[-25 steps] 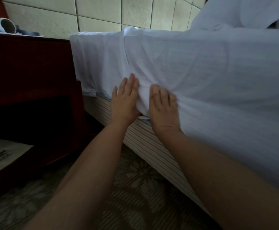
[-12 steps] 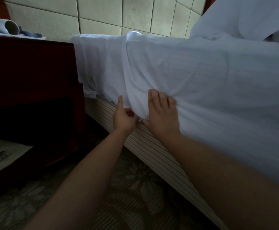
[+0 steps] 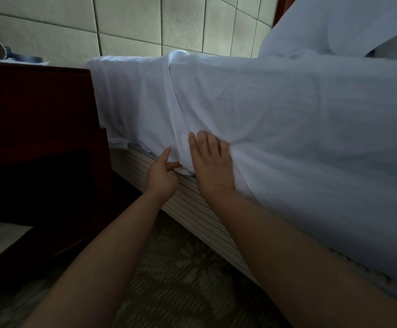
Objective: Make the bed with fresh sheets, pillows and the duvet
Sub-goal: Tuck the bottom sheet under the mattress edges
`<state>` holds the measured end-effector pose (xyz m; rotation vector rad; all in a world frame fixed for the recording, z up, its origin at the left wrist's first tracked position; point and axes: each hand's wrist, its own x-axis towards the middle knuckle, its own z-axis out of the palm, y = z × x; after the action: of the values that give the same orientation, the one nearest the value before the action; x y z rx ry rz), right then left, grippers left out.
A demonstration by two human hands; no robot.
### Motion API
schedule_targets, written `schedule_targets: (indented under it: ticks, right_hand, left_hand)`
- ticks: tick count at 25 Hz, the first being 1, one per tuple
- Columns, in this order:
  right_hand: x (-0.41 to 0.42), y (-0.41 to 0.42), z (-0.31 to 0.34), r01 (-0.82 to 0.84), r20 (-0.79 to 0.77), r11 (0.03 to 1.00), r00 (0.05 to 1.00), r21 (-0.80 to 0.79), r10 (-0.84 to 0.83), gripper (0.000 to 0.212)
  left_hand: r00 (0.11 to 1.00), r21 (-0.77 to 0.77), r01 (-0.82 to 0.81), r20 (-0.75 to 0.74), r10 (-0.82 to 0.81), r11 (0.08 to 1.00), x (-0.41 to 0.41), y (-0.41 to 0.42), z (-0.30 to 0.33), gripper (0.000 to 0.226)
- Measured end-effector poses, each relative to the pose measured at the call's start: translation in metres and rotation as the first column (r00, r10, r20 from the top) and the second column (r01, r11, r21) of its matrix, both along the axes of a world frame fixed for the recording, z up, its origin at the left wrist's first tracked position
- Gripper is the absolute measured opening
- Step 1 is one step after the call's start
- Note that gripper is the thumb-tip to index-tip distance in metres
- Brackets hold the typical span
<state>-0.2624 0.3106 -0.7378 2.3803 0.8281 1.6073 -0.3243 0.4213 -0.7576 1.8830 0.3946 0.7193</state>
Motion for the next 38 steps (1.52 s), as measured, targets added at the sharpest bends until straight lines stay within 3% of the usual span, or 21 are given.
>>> schedule_targets:
  ticks: [3, 5, 8, 10, 12, 15, 17, 19, 23, 26, 30, 35, 38]
  right_hand:
    - [-0.002, -0.011, 0.004, -0.109, -0.057, 0.993, 0.993, -0.043, 0.107, 0.081]
    - [-0.001, -0.024, 0.008, -0.213, -0.083, 0.974, 0.975, -0.078, 0.206, 0.078]
    - [-0.003, -0.04, 0.011, -0.334, -0.115, 0.931, 0.941, -0.148, 0.319, 0.05]
    - [-0.009, -0.047, 0.013, -0.34, -0.185, 0.922, 0.934, -0.187, 0.307, 0.047]
    - [-0.017, -0.051, 0.02, -0.311, -0.239, 0.922, 0.937, -0.232, 0.256, 0.047]
    - [-0.019, -0.057, 0.034, -0.299, -0.255, 0.895, 0.941, -0.33, 0.22, 0.047]
    - [-0.014, -0.065, 0.035, -0.304, -0.233, 0.89, 0.944, -0.34, 0.233, 0.052]
    - [-0.009, -0.07, 0.029, -0.311, -0.193, 0.884, 0.947, -0.35, 0.256, 0.052]
    - [-0.003, -0.07, 0.02, -0.327, -0.162, 0.876, 0.944, -0.354, 0.287, 0.059]
    - [-0.003, -0.068, 0.019, -0.345, -0.163, 0.875, 0.938, -0.34, 0.306, 0.057]
    - [-0.002, -0.072, 0.019, -0.391, -0.193, 0.863, 0.918, -0.318, 0.345, 0.059]
    - [-0.005, -0.075, 0.022, -0.397, -0.2, 0.854, 0.916, -0.335, 0.347, 0.057]
    - [-0.001, -0.071, 0.02, -0.39, -0.196, 0.859, 0.919, -0.333, 0.342, 0.058]
  left_hand:
    - [0.997, 0.033, -0.015, -0.07, 0.017, 0.999, 0.0, 0.004, 0.008, 0.061]
    - [0.999, -0.087, -0.005, -0.033, 0.002, 0.996, -0.001, -0.005, 0.018, 0.062]
    - [0.999, -0.331, 0.009, 0.046, 0.007, 0.944, -0.005, -0.018, 0.022, 0.055]
    - [0.998, -0.469, 0.022, 0.068, 0.012, 0.883, -0.004, -0.019, 0.018, 0.032]
    - [0.999, -0.488, 0.047, 0.04, -0.031, 0.871, -0.005, -0.024, 0.015, 0.026]
    - [0.987, -0.343, 0.152, -0.002, -0.163, 0.927, -0.008, -0.032, 0.011, 0.043]
    - [0.98, 0.011, 0.128, -0.158, -0.125, 0.992, -0.004, -0.026, 0.008, 0.043]
    - [0.924, 0.436, 0.085, -0.37, 0.092, 0.896, -0.001, -0.015, 0.008, 0.048]
    - [0.855, 0.765, 0.138, -0.413, 0.314, 0.629, 0.002, -0.017, 0.023, 0.046]
    - [0.839, 0.837, 0.157, -0.393, 0.376, 0.524, 0.001, -0.03, 0.03, 0.035]
    - [0.857, 0.795, 0.146, -0.399, 0.327, 0.588, -0.01, -0.025, 0.027, 0.034]
    - [0.835, 0.853, 0.261, -0.435, 0.337, 0.453, -0.01, -0.02, 0.027, 0.041]
    - [0.785, 0.816, 0.319, -0.513, 0.347, 0.482, 0.001, -0.018, 0.026, 0.05]
